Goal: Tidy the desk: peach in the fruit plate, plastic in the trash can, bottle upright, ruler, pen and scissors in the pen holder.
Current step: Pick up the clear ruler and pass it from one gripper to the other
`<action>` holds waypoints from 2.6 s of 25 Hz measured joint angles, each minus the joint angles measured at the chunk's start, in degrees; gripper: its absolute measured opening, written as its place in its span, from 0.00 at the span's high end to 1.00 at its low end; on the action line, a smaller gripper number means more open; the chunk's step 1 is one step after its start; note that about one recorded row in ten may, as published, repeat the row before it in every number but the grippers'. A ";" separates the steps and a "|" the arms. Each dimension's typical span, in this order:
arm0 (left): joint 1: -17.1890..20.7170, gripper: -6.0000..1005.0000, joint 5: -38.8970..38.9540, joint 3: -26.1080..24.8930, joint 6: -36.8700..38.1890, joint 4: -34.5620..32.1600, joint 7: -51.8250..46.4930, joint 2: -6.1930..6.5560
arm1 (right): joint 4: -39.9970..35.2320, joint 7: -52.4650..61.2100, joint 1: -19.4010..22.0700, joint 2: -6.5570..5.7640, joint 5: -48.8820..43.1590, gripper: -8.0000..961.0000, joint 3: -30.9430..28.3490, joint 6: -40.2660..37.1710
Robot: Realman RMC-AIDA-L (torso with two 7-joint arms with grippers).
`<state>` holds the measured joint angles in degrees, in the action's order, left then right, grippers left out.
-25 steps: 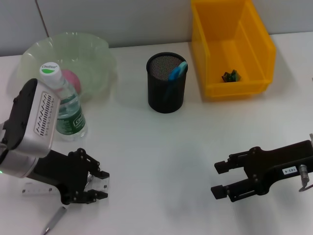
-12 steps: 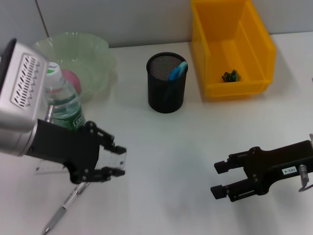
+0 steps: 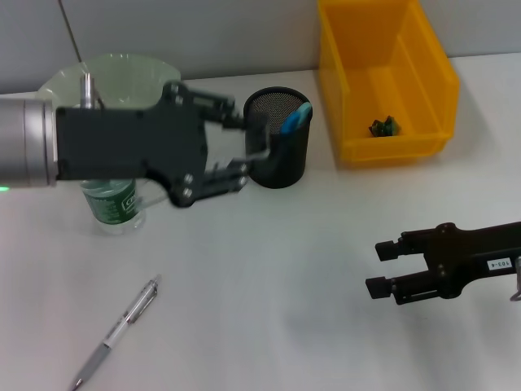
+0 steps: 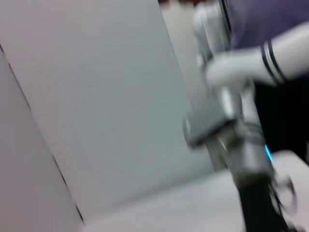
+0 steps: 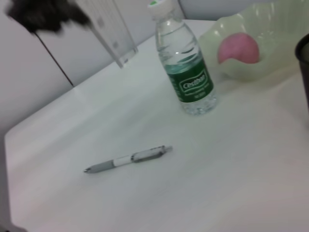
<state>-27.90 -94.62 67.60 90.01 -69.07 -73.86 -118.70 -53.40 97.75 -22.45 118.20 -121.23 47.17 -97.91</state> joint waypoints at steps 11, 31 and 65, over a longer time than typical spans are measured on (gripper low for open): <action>-7.84 0.61 29.23 1.24 -2.35 25.05 14.83 -0.11 | 1.35 -2.11 0.94 0.28 0.06 0.19 -0.30 3.19; -11.10 0.61 55.54 7.47 -3.86 44.62 29.93 -0.47 | 21.63 -54.51 9.01 1.75 43.58 0.19 -3.22 0.24; -6.87 0.61 84.25 39.85 -9.58 42.49 49.22 -0.48 | 77.34 -103.29 -12.09 1.68 31.48 0.25 -31.78 5.12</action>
<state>-34.76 -10.38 107.45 80.43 -26.58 -24.64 -119.18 23.94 -5.54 -34.54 119.88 -89.75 15.39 -92.79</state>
